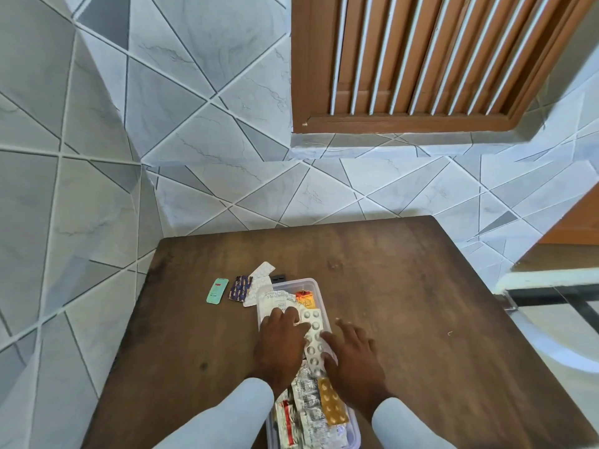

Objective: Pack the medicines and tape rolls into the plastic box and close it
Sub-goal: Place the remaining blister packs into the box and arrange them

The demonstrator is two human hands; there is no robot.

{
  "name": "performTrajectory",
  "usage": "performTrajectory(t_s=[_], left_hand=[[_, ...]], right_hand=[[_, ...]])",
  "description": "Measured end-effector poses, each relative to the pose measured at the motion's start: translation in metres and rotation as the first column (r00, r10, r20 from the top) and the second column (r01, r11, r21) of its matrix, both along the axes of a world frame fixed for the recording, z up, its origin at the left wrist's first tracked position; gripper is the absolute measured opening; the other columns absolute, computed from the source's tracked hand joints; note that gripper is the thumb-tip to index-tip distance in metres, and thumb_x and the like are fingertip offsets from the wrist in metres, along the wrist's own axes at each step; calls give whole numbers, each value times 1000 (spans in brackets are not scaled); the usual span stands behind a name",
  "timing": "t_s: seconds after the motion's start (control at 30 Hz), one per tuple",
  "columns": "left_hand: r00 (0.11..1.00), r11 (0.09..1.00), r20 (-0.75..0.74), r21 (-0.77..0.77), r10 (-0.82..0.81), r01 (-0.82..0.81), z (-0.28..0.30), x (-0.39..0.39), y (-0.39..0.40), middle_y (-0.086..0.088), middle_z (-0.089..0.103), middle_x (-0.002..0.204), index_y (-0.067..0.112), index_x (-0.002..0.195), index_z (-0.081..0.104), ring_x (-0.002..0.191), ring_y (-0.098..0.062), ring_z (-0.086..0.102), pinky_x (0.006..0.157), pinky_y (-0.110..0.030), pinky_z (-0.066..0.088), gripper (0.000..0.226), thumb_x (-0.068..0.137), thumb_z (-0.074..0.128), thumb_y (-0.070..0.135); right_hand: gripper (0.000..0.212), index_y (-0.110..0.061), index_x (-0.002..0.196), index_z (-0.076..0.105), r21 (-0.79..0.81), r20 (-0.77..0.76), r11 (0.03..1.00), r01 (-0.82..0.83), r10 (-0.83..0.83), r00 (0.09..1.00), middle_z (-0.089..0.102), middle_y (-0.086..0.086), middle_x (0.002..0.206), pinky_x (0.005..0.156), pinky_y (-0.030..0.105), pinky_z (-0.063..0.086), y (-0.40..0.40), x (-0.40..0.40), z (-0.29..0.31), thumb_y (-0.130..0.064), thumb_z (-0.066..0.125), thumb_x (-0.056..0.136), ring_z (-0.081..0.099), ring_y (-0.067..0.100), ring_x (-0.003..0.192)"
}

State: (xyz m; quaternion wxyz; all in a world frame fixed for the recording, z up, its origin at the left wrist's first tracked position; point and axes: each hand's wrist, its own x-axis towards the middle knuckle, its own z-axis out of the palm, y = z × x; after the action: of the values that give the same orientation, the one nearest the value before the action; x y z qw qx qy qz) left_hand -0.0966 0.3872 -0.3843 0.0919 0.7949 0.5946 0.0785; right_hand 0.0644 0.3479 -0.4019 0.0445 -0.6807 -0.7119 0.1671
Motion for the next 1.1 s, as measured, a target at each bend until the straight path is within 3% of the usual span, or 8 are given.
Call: performTrajectory(t_s=[0.17, 0.37, 0.47, 0.57, 0.67, 0.77, 0.93, 1.1], left_hand=[[996, 999, -82, 11, -45, 46, 0, -2, 0, 3, 40, 142, 32, 137, 48, 127, -23, 34, 107, -39, 24, 38, 101, 37, 36], [1000, 1000, -7, 3, -4, 4, 9, -26, 4, 5, 38, 146, 33, 138, 46, 131, -18, 34, 111, -34, 26, 40, 100, 37, 43], [991, 997, 107, -9, 77, -76, 14, -53, 7, 7, 39, 146, 33, 136, 46, 133, -16, 34, 112, -30, 25, 40, 99, 39, 47], [940, 973, 251, -57, 230, -223, 16, -83, 11, 6, 42, 144, 30, 134, 46, 133, -16, 37, 111, -30, 30, 43, 95, 47, 50], [846, 911, 337, -178, 413, -373, 14, -109, 26, 0, 43, 145, 27, 135, 46, 133, -23, 41, 107, -36, 38, 53, 89, 59, 50], [785, 845, 332, -323, 523, -426, 1, -127, 50, -4, 44, 144, 26, 136, 45, 130, -26, 45, 104, -39, 43, 59, 84, 66, 47], [799, 807, 233, -386, 554, -447, -21, -135, 88, -3, 45, 145, 27, 139, 41, 130, -27, 46, 107, -39, 42, 68, 81, 70, 48], [783, 773, 169, -378, 598, -509, -41, -123, 125, -4, 48, 142, 30, 138, 42, 128, -28, 47, 107, -40, 41, 69, 78, 65, 56]], right_hand=[[45, -34, 144, 37, 2, 83, 1000, -21, 21, 996, 14, 2, 163, 119, 54, 7, 3, -7, 6, -43, 30, 100, 6, 29, 150], [41, -34, 140, 42, 54, -14, 998, 33, -32, 999, 25, -2, 159, 119, 48, 13, 8, -12, 20, -41, 33, 101, 16, 24, 147], [36, -29, 133, 49, 88, -128, 987, 131, -119, 985, 36, -2, 152, 117, 43, 20, 19, -15, 29, -37, 38, 100, 28, 22, 142], [35, -20, 129, 56, 121, -148, 975, 184, -165, 975, 49, 5, 141, 109, 39, 31, 41, -14, 36, -30, 46, 97, 42, 27, 131], [31, -12, 121, 62, 102, -256, 962, 253, -221, 941, 59, 11, 128, 101, 36, 39, 69, -13, 46, -24, 56, 92, 53, 31, 120], [36, -12, 124, 61, 106, -277, 957, 272, -234, 932, 61, 11, 129, 103, 36, 39, 101, -10, 57, -24, 61, 91, 53, 30, 121], [43, -15, 126, 59, 8, -289, 969, 247, -234, 928, 58, 9, 131, 96, 34, 43, 167, -9, 59, -36, 65, 89, 56, 29, 115], [68, -19, 135, 48, -228, -285, 973, 44, -110, 952, 55, 7, 136, 97, 36, 49, 227, -30, 43, -42, 77, 77, 56, 28, 118]])
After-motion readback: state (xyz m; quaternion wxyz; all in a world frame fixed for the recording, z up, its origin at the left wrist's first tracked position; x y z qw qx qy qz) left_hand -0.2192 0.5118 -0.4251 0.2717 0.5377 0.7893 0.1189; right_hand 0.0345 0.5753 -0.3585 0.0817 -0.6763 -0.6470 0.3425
